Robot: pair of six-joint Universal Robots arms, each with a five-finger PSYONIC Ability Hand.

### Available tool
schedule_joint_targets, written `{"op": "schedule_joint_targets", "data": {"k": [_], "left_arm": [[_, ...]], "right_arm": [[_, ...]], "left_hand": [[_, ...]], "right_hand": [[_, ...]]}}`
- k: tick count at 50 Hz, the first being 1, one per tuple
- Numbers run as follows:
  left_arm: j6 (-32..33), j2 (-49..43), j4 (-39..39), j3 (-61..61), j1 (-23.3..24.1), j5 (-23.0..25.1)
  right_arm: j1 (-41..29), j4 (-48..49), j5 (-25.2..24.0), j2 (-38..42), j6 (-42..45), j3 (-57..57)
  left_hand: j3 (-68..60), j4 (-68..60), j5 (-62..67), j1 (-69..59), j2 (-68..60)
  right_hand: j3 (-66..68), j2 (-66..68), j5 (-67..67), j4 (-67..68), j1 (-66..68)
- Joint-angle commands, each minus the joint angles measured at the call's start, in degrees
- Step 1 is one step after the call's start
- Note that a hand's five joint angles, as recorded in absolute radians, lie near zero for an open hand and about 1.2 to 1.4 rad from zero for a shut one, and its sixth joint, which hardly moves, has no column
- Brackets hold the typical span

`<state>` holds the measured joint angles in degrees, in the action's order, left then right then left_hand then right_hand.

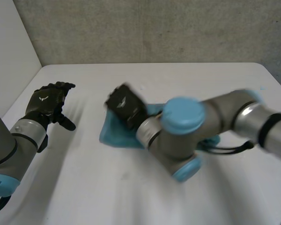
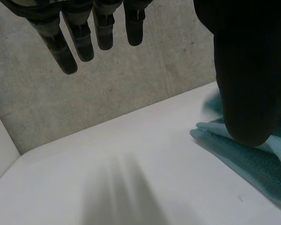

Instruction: Fold the laundry

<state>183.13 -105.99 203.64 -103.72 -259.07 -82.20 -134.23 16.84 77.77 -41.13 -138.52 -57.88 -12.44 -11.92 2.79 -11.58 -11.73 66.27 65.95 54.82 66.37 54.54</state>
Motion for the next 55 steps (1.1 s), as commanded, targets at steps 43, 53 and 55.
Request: {"op": "schedule_joint_targets", "data": {"k": [43,53,55], "left_arm": [[0.91,-2.65,-8.08,14.17,12.8,-0.24],[0.74,2.19,-8.35,11.17,7.61,-0.24],[0.74,2.19,-8.35,11.26,7.26,-0.24]], "right_arm": [[25.44,-9.62,0.27,-15.73,-28.38,-15.44],[1.36,-22.36,-0.6,2.7,-26.63,13.99],[-0.5,-24.3,-0.61,5.87,-25.31,16.82]], "left_hand": [[0.04,-0.49,-0.39,-0.82,-0.67],[0.55,0.02,-0.89,-0.32,-0.16],[0.71,0.19,-1.06,-0.15,0.0]], "right_hand": [[13.73,14.05,15.18,13.63,25.46],[13.73,14.05,15.18,13.63,25.46],[13.73,14.05,15.18,13.63,25.46]]}}
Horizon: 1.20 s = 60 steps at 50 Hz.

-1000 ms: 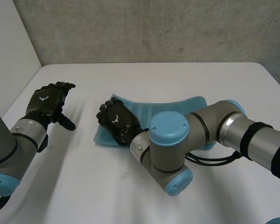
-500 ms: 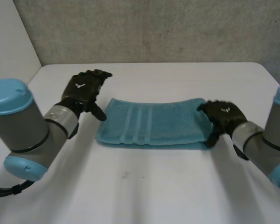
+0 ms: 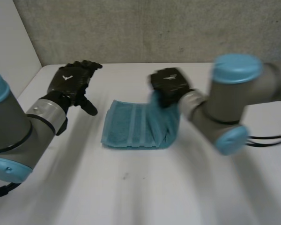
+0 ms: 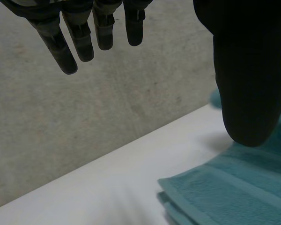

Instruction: Fold the laundry

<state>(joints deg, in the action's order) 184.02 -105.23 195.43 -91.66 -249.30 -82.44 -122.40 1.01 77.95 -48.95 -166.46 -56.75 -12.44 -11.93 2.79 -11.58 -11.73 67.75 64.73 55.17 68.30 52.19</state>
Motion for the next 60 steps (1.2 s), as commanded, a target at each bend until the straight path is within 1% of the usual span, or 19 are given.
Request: {"op": "schedule_joint_targets", "data": {"k": [1,2,3,4,5,6,7,12,15,17,18,21,26,29,35,44,48,55,60], "left_arm": [[-0.16,1.43,-0.22,-0.62,-2.59,0.0],[-0.24,1.43,-0.31,-0.36,-2.59,0.09],[-0.33,1.43,-0.74,0.25,-2.77,0.18],[-0.33,1.43,-1.01,0.69,-2.86,0.18],[-0.42,0.73,-1.97,2.0,-2.77,0.18],[-0.42,0.73,-1.98,2.01,-2.77,0.18],[-0.42,0.47,-2.5,2.97,-2.68,0.18],[-1.56,-5.07,-6.19,10.88,-1.01,0.18],[-4.98,-9.19,-8.12,16.77,1.36,0.26],[-7.44,-12.79,-9.7,20.8,3.02,0.61],[-7.97,-13.94,-10.23,21.78,3.47,0.7],[-9.12,-18.6,-12.17,25.21,5.23,0.7],[-9.03,-24.4,-14.37,27.15,6.02,-0.17],[-8.51,-26.52,-16.3,26.89,6.02,-2.63],[-3.24,-28.01,-18.85,24.96,5.84,-5.71],[-0.24,-25.21,-18.77,22.23,5.58,-5.27],[-0.24,-22.75,-18.68,22.58,5.84,-5.27],[-0.86,-11.33,-20.34,25.3,6.11,-5.45],[-0.86,-2.01,-24.73,26.1,4.35,-5.89]], "right_arm": [[-13.2,-9.88,0.01,17.01,3.93,17.97],[-13.39,-10.5,0.54,18.26,4.47,19.04],[-13.39,-10.94,2.02,19.93,4.39,20.79],[-13.39,-10.94,2.03,19.94,4.39,20.81],[-13.13,-10.94,2.99,19.86,3.95,21.15],[-13.12,-10.94,3.0,19.86,3.95,21.16],[-12.69,-10.86,9.18,16.81,0.12,21.42],[-9.63,-10.59,14.16,8.37,-8.95,15.65],[-4.27,-9.89,13.03,3.88,-13.0,8.62],[-3.2,-9.63,12.41,3.25,-13.45,7.28],[-1.02,-8.23,9.88,2.11,-14.06,5.01],[-0.12,-8.13,7.67,2.1,-14.59,4.9],[0.15,-8.75,5.37,5.97,-14.69,5.6],[0.23,-10.23,5.2,10.08,-14.77,8.05],[0.15,-15.32,4.76,14.39,-14.51,12.62],[0.32,-18.94,3.97,14.5,-13.63,15.53],[0.06,-19.03,4.41,10.64,-13.46,15.1],[0.85,-16.23,5.81,-3.15,-13.11,10.71],[4.79,-8.33,9.23,-18.07,-8.03,-0.6]], "left_hand": [[0.71,0.2,-1.06,-0.15,0.0],[0.88,0.36,-1.23,0.02,0.17],[1.05,0.53,-1.39,0.18,0.34],[1.05,0.53,-1.4,0.19,0.34],[1.05,0.53,-1.4,0.19,0.34],[1.05,0.53,-1.4,0.19,0.34],[1.05,0.53,-1.4,0.19,0.34],[0.72,0.2,-1.06,-0.15,0.01],[0.04,-0.47,-0.39,-0.82,-0.67],[-0.13,-0.64,-0.22,-0.99,-0.84],[-0.13,-0.64,-0.22,-0.99,-0.84],[-0.63,-1.15,0.28,-1.5,-1.34],[-1.47,-1.99,1.13,-2.34,-2.18],[-2.31,-2.83,1.97,-3.18,-3.02],[-1.47,-1.99,1.13,-2.34,-2.18],[-0.63,-1.15,0.29,-1.5,-1.34],[-0.46,-0.98,0.12,-1.33,-1.17],[-0.8,-1.32,0.45,-1.66,-1.51],[-0.29,-0.81,-0.05,-1.16,-1.0]], "right_hand": [[3.32,6.33,5.9,2.77,18.88],[-12.76,-9.74,-10.18,-13.31,2.8],[-47.06,-44.04,-44.48,-47.61,-31.5],[-47.4,-44.39,-44.82,-47.95,-31.84],[-56.73,-53.72,-54.15,-57.28,-41.17],[-56.83,-53.81,-54.25,-57.37,-41.26],[-57.75,-54.73,-55.17,-58.3,-42.19],[-57.75,-54.73,-55.17,-58.3,-42.19],[-57.75,-54.73,-55.17,-58.3,-42.19],[-57.75,-54.73,-55.17,-58.3,-42.19],[-57.75,-54.73,-55.17,-58.3,-42.19],[-57.75,-54.73,-55.17,-58.3,-42.19],[-57.75,-54.73,-55.17,-58.3,-42.19],[-57.75,-54.73,-55.17,-58.3,-42.19],[-57.75,-54.73,-55.17,-58.3,-42.19],[-57.75,-54.73,-55.17,-58.3,-42.19],[-57.75,-54.73,-55.17,-58.3,-42.19],[-57.75,-54.73,-55.17,-58.3,-42.19],[-57.75,-54.73,-55.17,-58.3,-42.19]]}}
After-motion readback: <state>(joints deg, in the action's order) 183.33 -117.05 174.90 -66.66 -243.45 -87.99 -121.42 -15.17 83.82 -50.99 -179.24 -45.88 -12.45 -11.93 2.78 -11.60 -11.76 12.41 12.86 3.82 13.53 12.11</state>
